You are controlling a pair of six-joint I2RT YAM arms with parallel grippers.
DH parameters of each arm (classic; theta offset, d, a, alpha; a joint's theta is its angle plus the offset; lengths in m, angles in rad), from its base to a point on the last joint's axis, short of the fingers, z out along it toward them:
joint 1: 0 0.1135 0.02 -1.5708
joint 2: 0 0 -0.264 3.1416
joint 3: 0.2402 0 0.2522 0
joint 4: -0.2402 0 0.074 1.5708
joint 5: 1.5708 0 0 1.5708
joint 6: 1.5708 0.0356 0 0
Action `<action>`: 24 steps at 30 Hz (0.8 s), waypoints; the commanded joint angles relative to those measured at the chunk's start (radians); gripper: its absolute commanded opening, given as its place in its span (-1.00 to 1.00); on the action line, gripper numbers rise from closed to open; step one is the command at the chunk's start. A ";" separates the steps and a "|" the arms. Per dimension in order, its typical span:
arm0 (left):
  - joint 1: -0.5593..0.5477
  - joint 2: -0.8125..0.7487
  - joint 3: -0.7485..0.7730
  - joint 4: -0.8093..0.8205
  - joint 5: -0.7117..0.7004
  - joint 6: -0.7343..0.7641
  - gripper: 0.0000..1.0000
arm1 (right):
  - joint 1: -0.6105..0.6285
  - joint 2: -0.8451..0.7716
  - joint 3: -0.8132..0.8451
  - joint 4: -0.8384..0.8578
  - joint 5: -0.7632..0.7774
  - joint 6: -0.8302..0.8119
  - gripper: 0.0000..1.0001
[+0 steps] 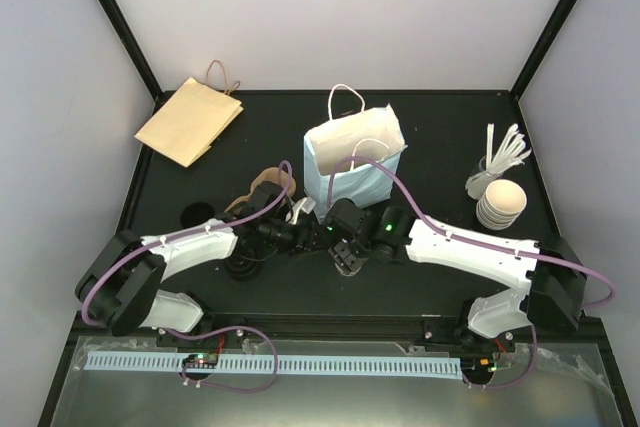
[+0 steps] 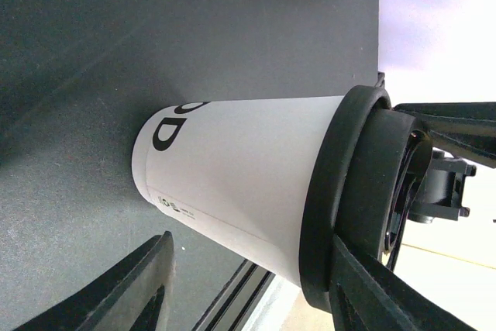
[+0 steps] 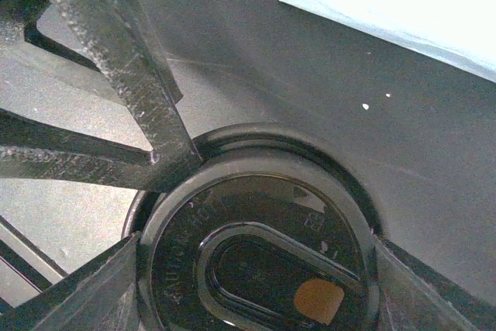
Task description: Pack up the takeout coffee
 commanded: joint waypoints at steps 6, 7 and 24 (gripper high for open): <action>-0.017 0.048 0.002 -0.066 -0.138 0.036 0.09 | 0.033 0.036 -0.022 0.040 -0.201 -0.172 0.38; -0.017 0.047 0.002 -0.068 -0.141 0.036 0.09 | 0.033 0.036 -0.022 0.044 -0.208 -0.179 0.38; -0.018 0.025 0.011 -0.088 -0.147 0.036 0.09 | 0.064 0.061 0.001 0.017 -0.264 -0.281 0.38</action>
